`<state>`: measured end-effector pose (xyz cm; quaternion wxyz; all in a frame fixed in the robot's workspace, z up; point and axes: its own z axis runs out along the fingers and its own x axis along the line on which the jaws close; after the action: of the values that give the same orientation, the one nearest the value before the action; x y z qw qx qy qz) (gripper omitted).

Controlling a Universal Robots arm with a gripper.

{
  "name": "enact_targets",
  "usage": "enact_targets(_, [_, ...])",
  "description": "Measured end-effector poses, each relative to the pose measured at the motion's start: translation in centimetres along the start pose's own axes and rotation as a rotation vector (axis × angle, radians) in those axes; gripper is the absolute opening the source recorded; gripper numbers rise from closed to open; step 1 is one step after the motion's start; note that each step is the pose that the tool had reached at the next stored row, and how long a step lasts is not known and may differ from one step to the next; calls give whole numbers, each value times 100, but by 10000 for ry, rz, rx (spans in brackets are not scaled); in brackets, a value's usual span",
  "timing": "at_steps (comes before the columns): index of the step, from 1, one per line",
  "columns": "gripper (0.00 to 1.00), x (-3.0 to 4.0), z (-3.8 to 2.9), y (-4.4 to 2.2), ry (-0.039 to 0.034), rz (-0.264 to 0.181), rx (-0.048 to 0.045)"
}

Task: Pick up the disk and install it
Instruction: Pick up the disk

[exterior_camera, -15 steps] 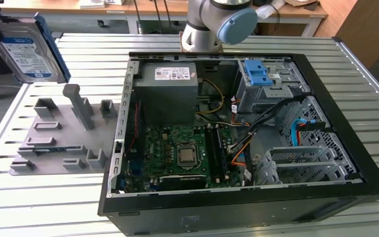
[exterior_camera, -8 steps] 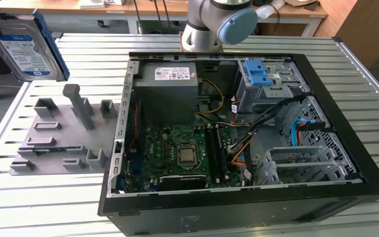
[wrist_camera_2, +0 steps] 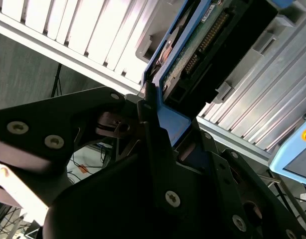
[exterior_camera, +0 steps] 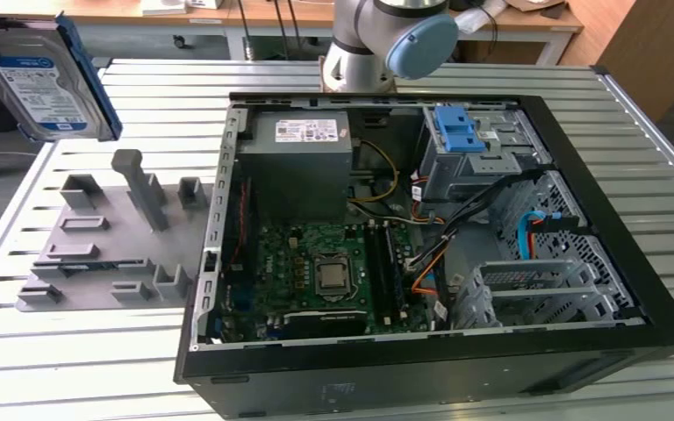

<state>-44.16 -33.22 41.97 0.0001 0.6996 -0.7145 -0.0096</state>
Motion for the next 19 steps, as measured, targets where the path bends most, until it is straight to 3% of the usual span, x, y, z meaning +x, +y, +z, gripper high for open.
enact_targets(19, [36, -2, -163, 3, 0, 0, 0])
